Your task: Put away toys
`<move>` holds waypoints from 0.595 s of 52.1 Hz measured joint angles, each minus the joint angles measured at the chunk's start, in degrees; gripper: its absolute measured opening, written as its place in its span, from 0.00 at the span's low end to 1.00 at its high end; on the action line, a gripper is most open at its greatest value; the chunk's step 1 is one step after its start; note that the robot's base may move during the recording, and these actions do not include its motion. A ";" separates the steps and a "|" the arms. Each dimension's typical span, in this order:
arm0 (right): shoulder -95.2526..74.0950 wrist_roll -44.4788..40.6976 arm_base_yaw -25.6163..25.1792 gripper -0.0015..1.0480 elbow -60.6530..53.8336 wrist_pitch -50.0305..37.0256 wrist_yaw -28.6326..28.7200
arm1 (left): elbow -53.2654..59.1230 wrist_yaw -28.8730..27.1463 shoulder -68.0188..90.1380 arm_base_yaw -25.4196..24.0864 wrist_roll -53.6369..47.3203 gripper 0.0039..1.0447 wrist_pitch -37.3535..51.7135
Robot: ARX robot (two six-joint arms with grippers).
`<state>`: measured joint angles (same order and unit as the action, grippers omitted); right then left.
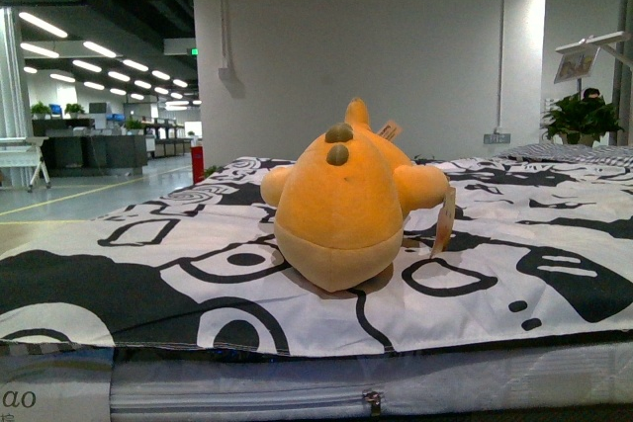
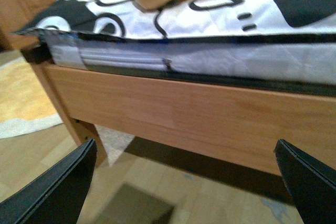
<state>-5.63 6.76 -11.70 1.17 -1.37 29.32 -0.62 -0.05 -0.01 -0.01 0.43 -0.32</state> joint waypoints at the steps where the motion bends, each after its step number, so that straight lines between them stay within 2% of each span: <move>1: -0.31 0.00 -1.42 1.00 0.02 -1.51 2.36 | 0.00 0.04 0.00 0.00 -0.02 0.95 0.00; 7: -4.42 0.11 -6.84 1.00 0.83 -9.90 4.37 | 0.00 0.04 0.00 0.00 0.00 0.95 0.00; 14: -13.25 0.20 -7.87 1.00 3.30 -17.94 2.89 | 0.00 0.02 0.00 0.00 0.00 0.95 0.00; 22: -26.23 -0.35 -3.96 1.00 10.08 -27.32 -1.49 | 0.00 0.02 0.00 0.00 0.00 0.95 0.00; 31: -38.42 -2.64 4.33 1.00 19.85 -29.49 -8.48 | 0.00 0.04 0.00 0.00 -0.02 0.95 0.00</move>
<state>-44.05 4.12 -7.38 21.02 -30.85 20.84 -0.62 -0.01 -0.01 -0.01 0.40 -0.32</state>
